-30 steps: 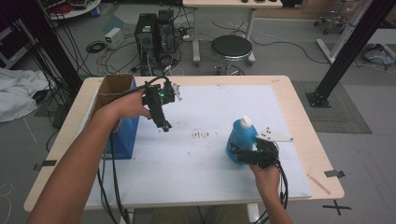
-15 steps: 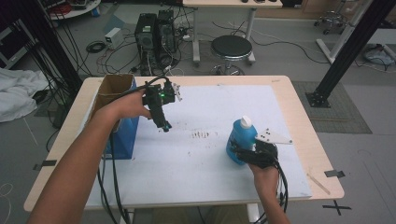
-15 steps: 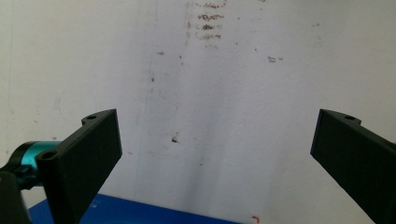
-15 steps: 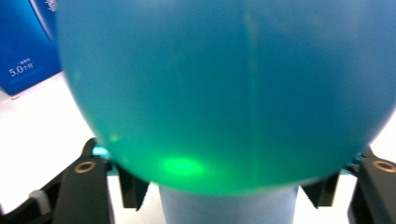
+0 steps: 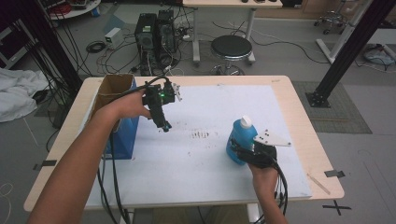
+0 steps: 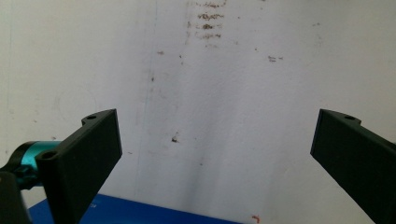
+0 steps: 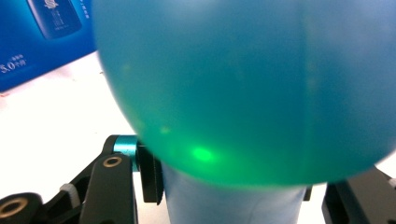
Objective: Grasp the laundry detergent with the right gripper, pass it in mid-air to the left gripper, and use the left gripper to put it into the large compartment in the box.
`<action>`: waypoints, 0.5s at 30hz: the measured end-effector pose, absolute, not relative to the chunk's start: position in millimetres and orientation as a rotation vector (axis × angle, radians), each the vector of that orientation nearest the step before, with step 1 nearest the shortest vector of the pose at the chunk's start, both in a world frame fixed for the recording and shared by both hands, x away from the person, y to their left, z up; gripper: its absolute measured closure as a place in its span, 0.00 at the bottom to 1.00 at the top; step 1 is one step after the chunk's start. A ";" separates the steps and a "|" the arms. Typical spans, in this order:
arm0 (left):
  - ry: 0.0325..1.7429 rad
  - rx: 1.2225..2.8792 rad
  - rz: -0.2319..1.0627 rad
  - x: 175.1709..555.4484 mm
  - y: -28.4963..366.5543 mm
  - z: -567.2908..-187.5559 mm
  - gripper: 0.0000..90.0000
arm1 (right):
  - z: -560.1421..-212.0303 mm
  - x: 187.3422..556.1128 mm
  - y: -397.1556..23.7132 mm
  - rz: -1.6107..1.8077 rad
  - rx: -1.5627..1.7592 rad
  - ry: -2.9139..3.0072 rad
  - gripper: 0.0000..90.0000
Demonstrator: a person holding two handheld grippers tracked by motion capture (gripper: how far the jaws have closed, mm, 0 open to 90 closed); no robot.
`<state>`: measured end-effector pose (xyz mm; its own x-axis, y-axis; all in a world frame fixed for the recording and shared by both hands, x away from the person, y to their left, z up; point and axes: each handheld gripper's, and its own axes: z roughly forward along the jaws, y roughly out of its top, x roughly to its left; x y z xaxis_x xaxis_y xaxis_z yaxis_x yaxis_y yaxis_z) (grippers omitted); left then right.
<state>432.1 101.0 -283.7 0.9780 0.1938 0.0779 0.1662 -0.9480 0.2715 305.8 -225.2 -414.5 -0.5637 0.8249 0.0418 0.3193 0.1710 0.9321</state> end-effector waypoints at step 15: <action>0.225 2.847 0.163 421.1 95.7 -275.6 0.02 | -390.7 306.0 -234.1 1.432 0.966 2.119 0.49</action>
<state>421.1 95.7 -275.6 0.9815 0.1691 0.0894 0.1375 -0.9488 0.2844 306.0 -234.1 -390.7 -0.6783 0.7332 0.0477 0.3180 0.2344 0.9187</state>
